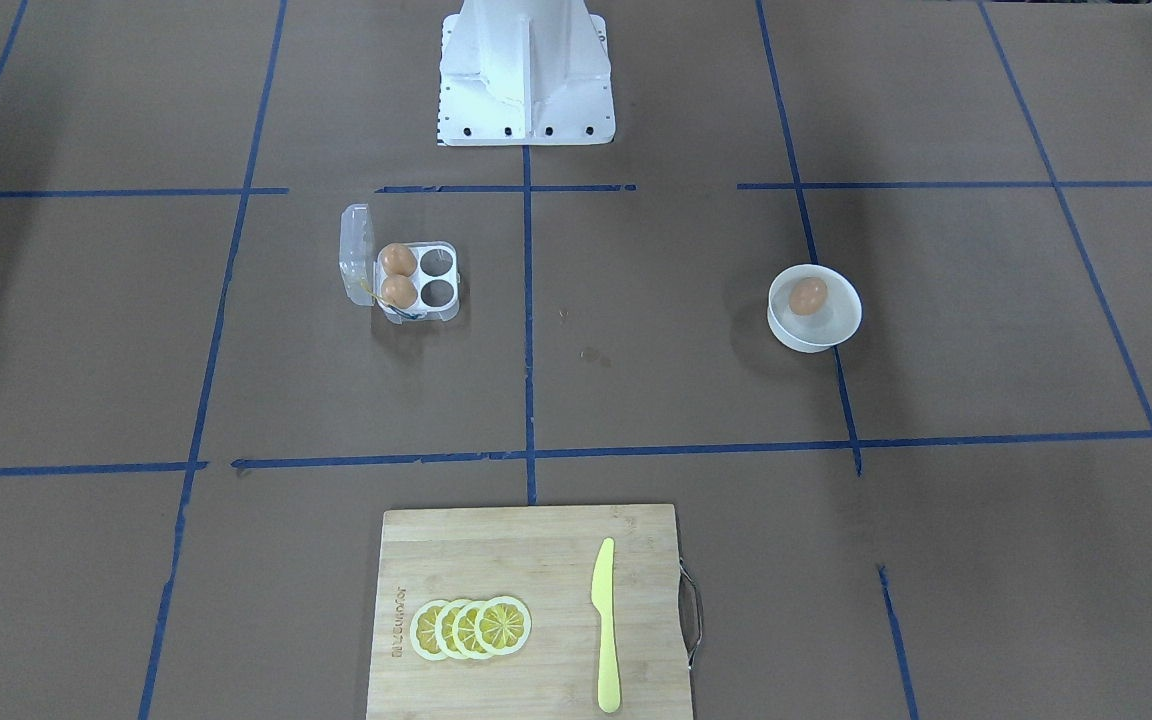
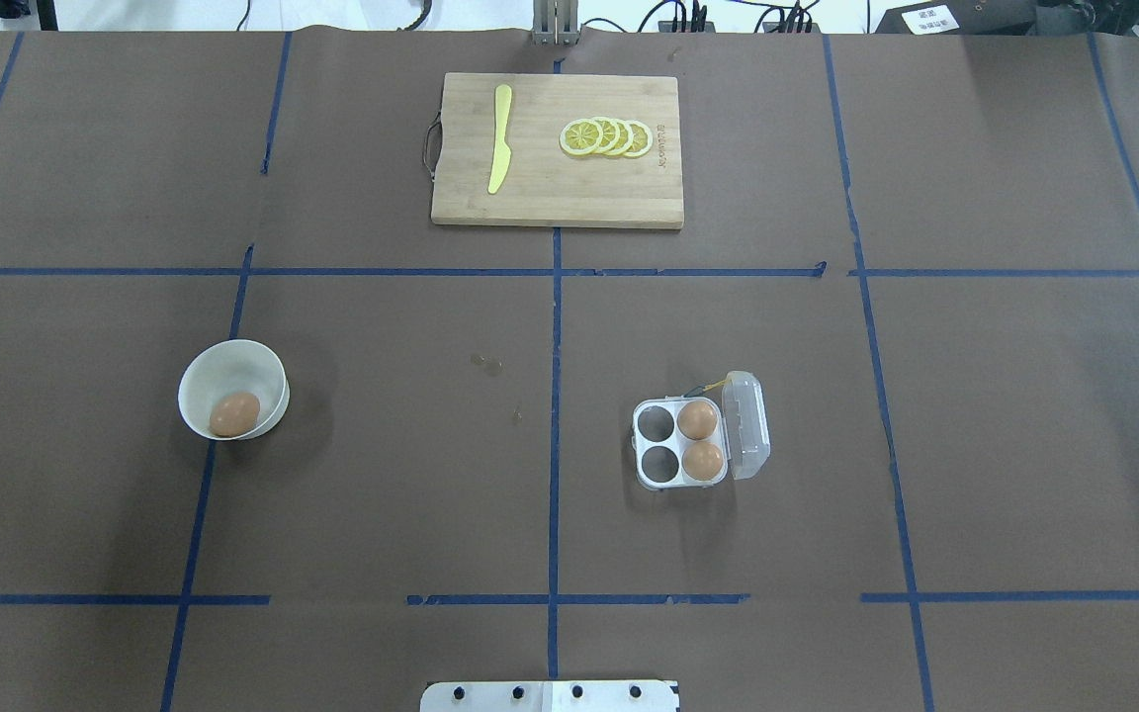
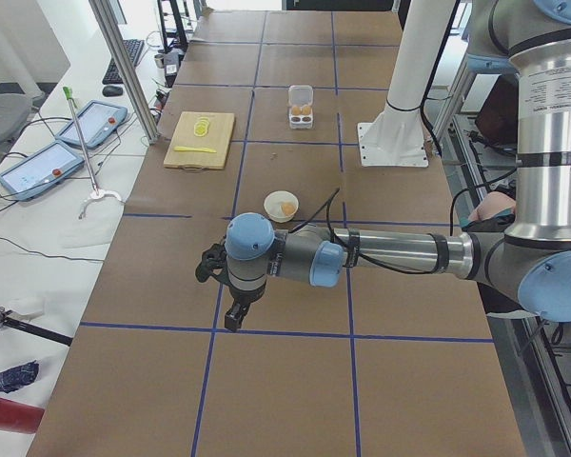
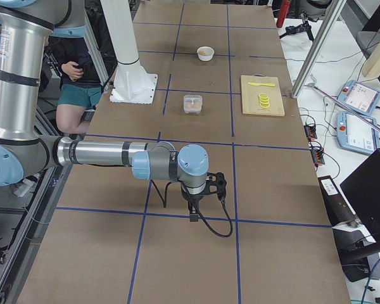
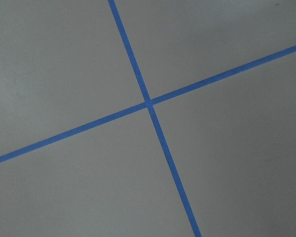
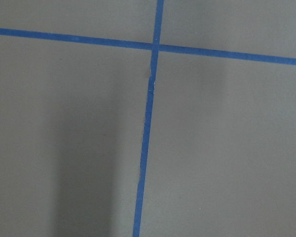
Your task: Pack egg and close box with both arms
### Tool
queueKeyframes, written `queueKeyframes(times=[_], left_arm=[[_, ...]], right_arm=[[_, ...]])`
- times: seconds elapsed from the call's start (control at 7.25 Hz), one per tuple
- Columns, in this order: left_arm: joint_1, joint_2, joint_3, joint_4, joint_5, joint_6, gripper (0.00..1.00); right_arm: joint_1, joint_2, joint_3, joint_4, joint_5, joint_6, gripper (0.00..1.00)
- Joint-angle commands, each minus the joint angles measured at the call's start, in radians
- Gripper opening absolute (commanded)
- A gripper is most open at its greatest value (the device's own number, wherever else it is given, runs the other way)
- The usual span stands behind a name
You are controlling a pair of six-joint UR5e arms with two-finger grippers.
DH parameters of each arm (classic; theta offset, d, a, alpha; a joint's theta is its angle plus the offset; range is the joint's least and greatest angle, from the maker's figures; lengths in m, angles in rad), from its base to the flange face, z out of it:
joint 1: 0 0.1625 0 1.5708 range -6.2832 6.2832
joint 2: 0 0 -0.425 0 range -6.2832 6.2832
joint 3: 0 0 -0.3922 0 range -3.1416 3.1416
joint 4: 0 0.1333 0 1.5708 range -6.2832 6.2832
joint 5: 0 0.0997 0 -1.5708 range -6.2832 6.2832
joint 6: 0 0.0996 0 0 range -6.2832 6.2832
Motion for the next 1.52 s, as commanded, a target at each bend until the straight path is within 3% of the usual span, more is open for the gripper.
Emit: queueKeyframes(times=[0.0,0.69,0.97,1.1,1.38], left_arm=[[0.000,-0.001,0.005,-0.094,-0.001,0.002,1.00],[0.000,-0.075,0.070,-0.479,0.001,-0.018,1.00],[0.000,-0.074,0.066,-0.526,-0.016,-0.100,1.00],[0.003,-0.061,0.069,-0.644,-0.016,-0.113,1.00],[0.153,-0.048,0.079,-0.676,-0.001,-0.150,1.00]], right_arm=[[0.001,0.003,0.047,0.051,-0.005,-0.002,1.00],[0.001,0.003,0.049,0.101,-0.001,0.043,1.00],[0.000,0.000,0.029,0.105,0.007,0.041,1.00],[0.001,0.000,0.036,0.111,0.059,0.040,1.00],[0.001,-0.002,0.029,0.144,0.059,0.035,1.00]])
